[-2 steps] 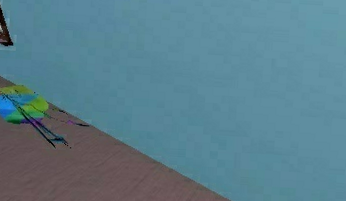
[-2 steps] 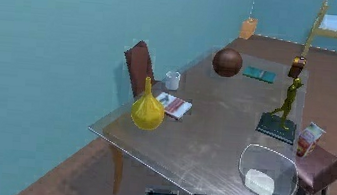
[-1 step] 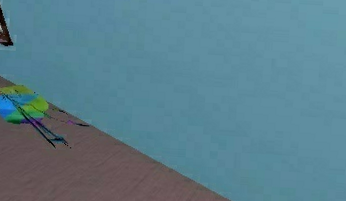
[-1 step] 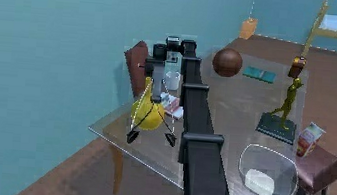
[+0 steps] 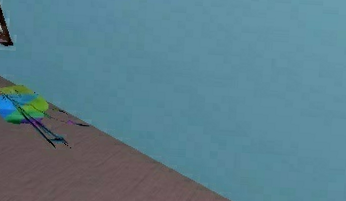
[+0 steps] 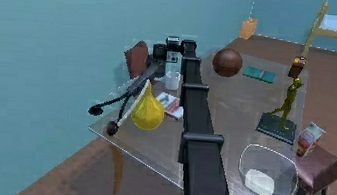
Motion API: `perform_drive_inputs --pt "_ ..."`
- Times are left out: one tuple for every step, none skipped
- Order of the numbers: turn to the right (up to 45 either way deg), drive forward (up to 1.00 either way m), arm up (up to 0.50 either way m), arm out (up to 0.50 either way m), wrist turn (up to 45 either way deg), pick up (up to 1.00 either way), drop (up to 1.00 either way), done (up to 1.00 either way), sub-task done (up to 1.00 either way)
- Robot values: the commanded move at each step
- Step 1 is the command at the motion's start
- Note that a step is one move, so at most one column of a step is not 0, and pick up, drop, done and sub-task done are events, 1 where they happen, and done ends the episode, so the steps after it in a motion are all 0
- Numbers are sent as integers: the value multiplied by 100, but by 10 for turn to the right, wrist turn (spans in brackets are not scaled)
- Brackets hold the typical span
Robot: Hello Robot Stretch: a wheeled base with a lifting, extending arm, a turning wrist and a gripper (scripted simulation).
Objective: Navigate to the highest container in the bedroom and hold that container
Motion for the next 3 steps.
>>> perform_drive_inputs --pt "0 0 0 0 450 0 0 0 0" --pt "0 0 0 0 450 0 0 0 0" --pt "0 0 0 0 210 0 0 0 0"
